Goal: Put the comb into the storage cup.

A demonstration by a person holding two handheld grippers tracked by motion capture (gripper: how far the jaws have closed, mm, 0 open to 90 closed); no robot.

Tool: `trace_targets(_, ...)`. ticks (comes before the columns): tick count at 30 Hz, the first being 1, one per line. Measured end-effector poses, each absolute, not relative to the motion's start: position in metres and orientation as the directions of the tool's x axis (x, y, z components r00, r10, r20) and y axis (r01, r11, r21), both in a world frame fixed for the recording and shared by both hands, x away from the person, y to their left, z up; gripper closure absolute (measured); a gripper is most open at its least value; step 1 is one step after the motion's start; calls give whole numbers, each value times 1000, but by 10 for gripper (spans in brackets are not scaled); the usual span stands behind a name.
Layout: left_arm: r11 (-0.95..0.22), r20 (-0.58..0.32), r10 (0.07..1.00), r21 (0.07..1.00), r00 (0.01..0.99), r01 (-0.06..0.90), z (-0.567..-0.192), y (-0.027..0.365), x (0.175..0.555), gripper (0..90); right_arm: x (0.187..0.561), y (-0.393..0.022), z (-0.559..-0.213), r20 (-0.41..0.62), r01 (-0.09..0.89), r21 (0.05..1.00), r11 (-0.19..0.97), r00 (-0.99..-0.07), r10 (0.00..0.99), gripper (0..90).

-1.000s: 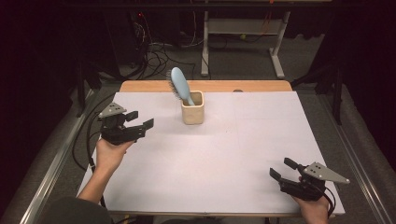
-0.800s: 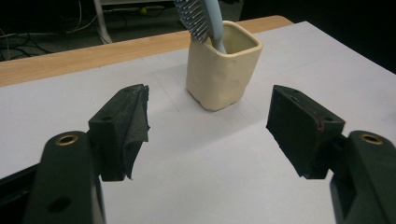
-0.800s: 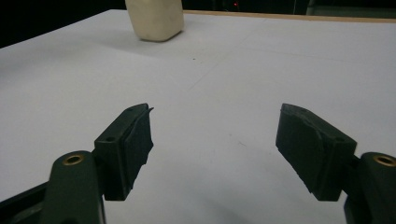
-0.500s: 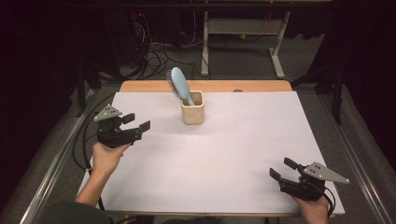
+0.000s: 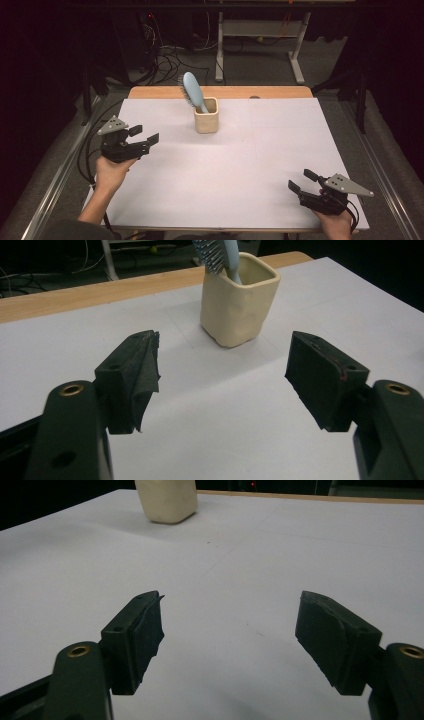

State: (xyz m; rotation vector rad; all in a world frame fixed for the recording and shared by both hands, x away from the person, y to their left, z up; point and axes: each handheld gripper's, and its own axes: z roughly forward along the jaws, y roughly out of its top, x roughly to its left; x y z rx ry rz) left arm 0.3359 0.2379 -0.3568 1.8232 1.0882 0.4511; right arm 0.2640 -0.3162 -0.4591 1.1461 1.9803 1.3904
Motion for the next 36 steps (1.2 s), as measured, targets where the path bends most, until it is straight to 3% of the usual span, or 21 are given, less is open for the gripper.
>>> trace_targets(36,-146,-167,829,857,535,494,-371,246,318,297,264,-315,-459,89,367,919,145,-551,830,275)
